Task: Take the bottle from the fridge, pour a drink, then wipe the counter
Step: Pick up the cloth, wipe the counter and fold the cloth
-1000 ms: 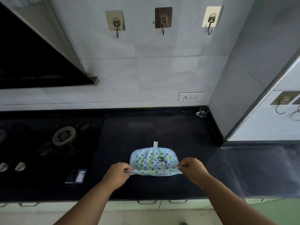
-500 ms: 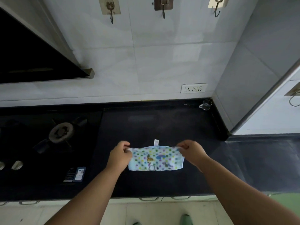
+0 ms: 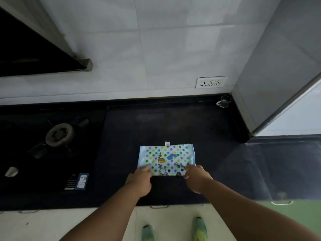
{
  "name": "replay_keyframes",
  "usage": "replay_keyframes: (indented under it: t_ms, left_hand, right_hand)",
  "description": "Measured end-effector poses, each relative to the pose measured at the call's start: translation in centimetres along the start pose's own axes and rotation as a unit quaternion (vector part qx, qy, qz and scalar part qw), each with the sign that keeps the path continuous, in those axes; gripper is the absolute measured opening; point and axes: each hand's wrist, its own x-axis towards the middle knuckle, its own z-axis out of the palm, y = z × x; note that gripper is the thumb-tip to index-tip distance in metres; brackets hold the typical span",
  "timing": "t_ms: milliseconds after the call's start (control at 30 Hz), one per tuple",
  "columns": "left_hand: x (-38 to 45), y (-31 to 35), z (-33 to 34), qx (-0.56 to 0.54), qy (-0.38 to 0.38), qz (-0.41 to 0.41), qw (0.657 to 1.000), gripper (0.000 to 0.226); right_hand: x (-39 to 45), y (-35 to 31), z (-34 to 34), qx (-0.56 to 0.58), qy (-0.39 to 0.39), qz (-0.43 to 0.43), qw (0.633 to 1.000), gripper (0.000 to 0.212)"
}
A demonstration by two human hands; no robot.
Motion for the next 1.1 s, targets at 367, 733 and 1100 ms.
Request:
replay_keyframes:
  t_ms: [367,733,1100]
  left_hand:
    - [-1.5,0.1,-3.2,0.034,0.169,0.033,0.984,0.057]
    - [-5.0,1.2,-20.3,-0.282,0.387,0.080,0.874,0.020]
    - [-7.8,7.2,-37.9,-0.207,0.497,0.176,0.824,0.038]
  right_hand:
    - [-1.5,-1.3,-2.8,-0.011,0.113,-0.001,0.994,0.037]
    - [-8.3,-6.7,-18.4,0.074,0.317,-0.091,0.941,0.016]
    - [-11.0,-9.6,-35.0,0.094,0.506,-0.204,0.833,0.024]
